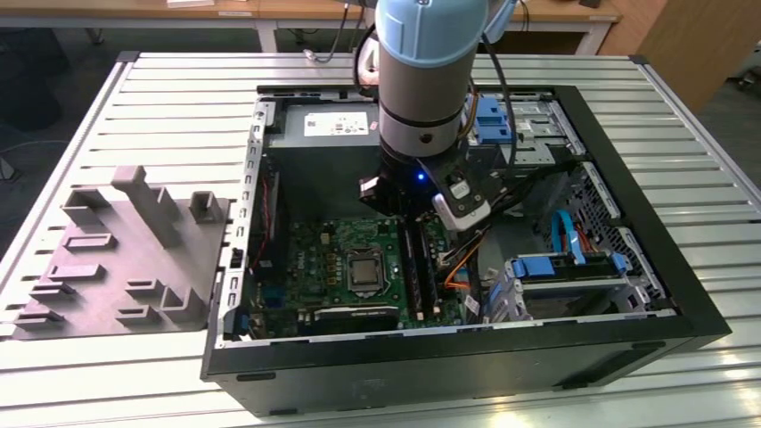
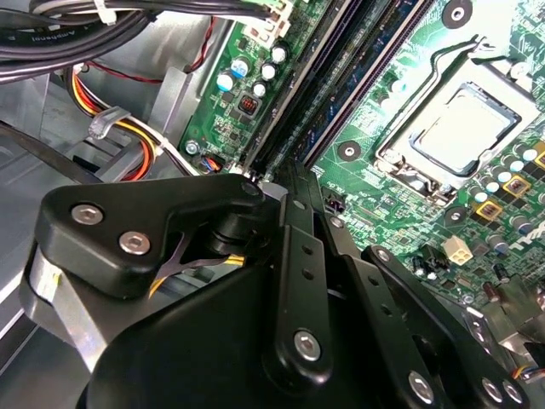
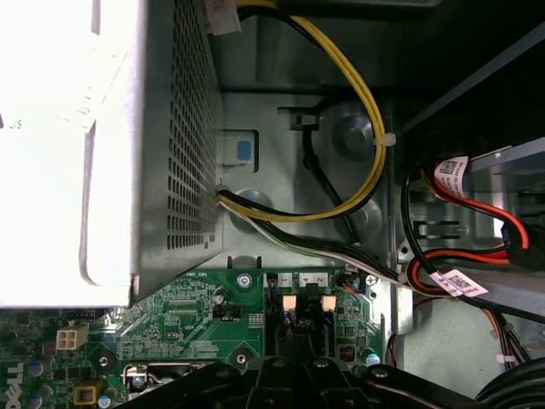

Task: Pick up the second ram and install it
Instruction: 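Press down the second ram until it locks into place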

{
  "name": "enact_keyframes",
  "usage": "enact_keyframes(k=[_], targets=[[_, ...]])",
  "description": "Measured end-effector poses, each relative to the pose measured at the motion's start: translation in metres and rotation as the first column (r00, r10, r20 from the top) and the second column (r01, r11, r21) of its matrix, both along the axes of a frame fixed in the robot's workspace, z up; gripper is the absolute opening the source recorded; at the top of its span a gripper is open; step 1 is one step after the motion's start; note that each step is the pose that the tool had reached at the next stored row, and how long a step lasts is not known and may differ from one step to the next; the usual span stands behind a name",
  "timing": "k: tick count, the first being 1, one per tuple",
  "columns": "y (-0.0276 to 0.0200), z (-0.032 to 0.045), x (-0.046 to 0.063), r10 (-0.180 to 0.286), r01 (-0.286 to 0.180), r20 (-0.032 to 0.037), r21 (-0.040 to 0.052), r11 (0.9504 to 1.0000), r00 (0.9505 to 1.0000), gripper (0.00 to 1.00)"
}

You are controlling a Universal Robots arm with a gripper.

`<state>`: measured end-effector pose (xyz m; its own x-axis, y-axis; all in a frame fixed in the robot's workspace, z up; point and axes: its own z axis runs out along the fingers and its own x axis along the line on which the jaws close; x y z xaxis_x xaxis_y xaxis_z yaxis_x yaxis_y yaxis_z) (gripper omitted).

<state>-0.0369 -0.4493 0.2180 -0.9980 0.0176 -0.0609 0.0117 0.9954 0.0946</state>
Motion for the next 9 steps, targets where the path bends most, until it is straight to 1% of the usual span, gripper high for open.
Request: enact_keyframes(k=[4, 9], targets=[[-0.0001, 0.0062, 0.0, 0.0, 0.0, -0.0003, -0.0006, 1.0, 1.0, 0.11], [-0.0001, 0.0175, 0.0, 0.0, 0.0, -0.0003, -0.0007, 1.0, 1.0, 0.11]])
